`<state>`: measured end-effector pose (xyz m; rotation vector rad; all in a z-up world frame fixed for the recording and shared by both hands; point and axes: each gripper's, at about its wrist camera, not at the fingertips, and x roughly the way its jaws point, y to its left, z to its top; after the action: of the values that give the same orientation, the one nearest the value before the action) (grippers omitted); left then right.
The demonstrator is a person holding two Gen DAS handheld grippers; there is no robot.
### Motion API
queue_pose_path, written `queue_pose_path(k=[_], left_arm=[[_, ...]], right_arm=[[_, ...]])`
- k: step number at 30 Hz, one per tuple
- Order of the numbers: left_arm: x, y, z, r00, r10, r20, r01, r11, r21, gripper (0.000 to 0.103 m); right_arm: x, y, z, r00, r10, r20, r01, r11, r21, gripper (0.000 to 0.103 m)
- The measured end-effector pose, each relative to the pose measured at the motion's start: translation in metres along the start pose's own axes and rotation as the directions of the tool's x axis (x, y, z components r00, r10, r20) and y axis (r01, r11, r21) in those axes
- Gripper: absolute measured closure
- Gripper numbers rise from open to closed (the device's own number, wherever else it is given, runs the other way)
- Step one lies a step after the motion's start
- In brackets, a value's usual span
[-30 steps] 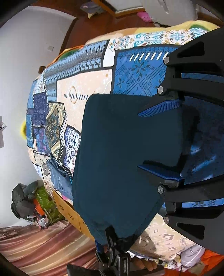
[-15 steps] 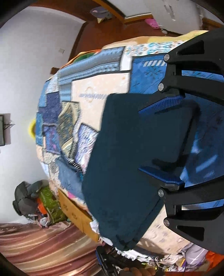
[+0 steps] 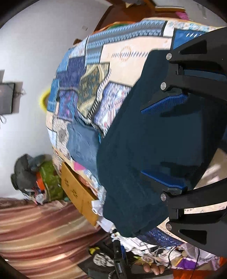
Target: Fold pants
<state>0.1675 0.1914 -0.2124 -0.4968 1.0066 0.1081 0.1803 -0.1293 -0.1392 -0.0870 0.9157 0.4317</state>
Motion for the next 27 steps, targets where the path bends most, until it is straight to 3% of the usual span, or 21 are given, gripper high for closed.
queue_pose_path(k=[4,7,11,15,19,23,24,25,26,27], left_arm=[[0.012,0.032,-0.01,0.993,-0.097,-0.07,0.087,0.987,-0.136,0.0],[0.019,0.049,-0.019,0.986,-0.134,-0.096,0.112,0.971,-0.213,0.0],[0.033,0.066,-0.03,0.969,-0.203,-0.142,0.153,0.94,-0.304,0.0],[0.038,0.073,-0.031,0.961,-0.249,-0.122,0.196,0.921,-0.336,0.0],[0.057,0.082,-0.022,0.94,-0.318,-0.122,0.253,0.891,-0.378,0.0],[0.079,0.088,-0.006,0.932,-0.342,-0.119,0.27,0.875,-0.403,0.0],[0.083,0.088,-0.002,0.937,-0.328,-0.12,0.255,0.877,-0.407,0.005],[0.086,0.087,0.003,0.949,-0.29,-0.125,0.22,0.89,-0.398,0.018],[0.09,0.086,0.007,0.96,-0.248,-0.133,0.181,0.906,-0.383,0.038],[0.094,0.084,0.011,0.973,-0.175,-0.152,0.112,0.929,-0.352,0.048]], right_arm=[[0.021,0.009,-0.009,0.998,0.002,-0.057,-0.003,1.0,-0.022,0.041],[0.023,0.008,-0.013,0.999,-0.001,-0.052,0.001,1.0,0.003,0.034],[0.022,0.005,-0.015,0.997,0.023,-0.069,-0.021,0.999,0.032,0.033],[0.022,0.01,-0.017,0.998,0.006,-0.066,-0.006,1.0,0.012,0.033],[0.023,0.008,-0.017,0.998,0.019,-0.068,-0.017,0.999,0.029,0.033],[0.024,0.008,-0.019,0.998,0.018,-0.063,-0.016,0.999,0.029,0.033],[0.023,0.009,-0.019,0.998,0.02,-0.062,-0.018,0.999,0.03,0.033],[0.023,0.009,-0.019,0.998,0.02,-0.061,-0.018,0.999,0.033,0.033],[0.023,0.008,-0.019,0.998,0.021,-0.059,-0.019,0.999,0.035,0.033],[0.023,0.008,-0.02,0.998,0.022,-0.058,-0.019,0.999,0.038,0.033]])
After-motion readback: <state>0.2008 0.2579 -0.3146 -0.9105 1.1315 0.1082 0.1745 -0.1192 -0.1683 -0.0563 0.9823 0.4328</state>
